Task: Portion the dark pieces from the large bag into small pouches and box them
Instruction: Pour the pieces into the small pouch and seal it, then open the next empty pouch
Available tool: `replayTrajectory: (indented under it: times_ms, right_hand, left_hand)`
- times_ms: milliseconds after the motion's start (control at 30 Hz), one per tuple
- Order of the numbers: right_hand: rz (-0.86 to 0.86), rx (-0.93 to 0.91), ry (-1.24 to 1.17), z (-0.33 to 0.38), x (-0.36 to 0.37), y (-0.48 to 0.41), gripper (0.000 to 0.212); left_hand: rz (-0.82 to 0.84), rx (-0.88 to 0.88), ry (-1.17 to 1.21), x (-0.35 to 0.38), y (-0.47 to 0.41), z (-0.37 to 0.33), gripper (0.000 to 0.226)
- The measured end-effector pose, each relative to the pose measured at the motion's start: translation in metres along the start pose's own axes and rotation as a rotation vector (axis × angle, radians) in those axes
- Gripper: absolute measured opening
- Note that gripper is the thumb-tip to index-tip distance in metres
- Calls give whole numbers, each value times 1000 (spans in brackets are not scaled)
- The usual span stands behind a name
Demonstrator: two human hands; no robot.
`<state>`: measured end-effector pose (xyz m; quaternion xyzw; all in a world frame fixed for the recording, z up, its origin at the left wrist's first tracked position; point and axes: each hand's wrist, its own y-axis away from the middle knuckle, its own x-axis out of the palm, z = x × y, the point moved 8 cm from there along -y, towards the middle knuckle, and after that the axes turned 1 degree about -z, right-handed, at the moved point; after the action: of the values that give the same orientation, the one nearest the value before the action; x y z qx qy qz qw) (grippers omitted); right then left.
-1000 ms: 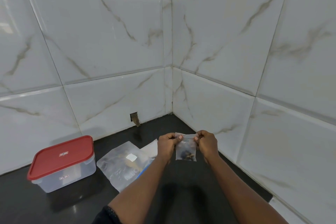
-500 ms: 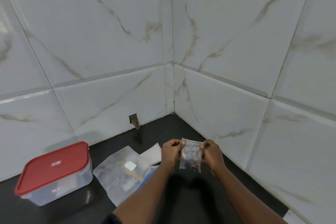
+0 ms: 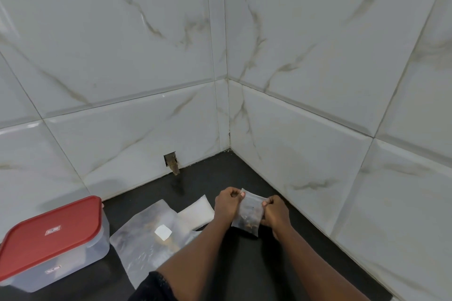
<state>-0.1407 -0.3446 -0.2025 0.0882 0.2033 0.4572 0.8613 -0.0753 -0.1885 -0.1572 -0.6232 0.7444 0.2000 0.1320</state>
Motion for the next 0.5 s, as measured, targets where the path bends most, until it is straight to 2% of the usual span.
replayTrajectory:
  times_ms: [67,200,300,367,500]
  right_hand:
    - [-27,13,66,7,-4,8,9]
    - [-103,30,224,10,-11,14,23]
    - [-292,-101,361,28,-20,23,25]
    - [-345,-245,377,44,-14,31,25]
    - [-83,-354,399,62,43,38,19]
  left_hand:
    - [10,-20,-43,4,-7,3,18]
    - [39,35,-129,7,-11,-1,19]
    - [-5,74,-157,-10,-19,-7,21]
    - [-53,51,-130,-27,-23,-2,22]
    - [-137,-8,-166,-60,-30,18,27]
